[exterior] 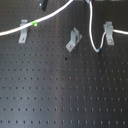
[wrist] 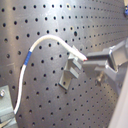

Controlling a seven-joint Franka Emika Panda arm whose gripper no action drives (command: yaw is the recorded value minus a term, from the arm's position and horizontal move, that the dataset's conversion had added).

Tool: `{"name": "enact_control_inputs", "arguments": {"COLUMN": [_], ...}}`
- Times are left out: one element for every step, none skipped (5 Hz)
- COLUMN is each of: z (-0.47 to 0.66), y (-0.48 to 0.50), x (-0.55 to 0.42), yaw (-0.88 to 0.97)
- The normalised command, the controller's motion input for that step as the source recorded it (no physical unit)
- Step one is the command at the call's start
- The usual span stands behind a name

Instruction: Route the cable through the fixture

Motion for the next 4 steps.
{"name": "enact_control_inputs", "arguments": {"z": [0.0, 0.18, 0.26, 0.34], "y": [0.048, 0.344, 0.648, 0.479], "x": [0.081, -0.011, -0.106, 0.131], "yaw": [0.0, 0.0, 0.0, -0.16]}}
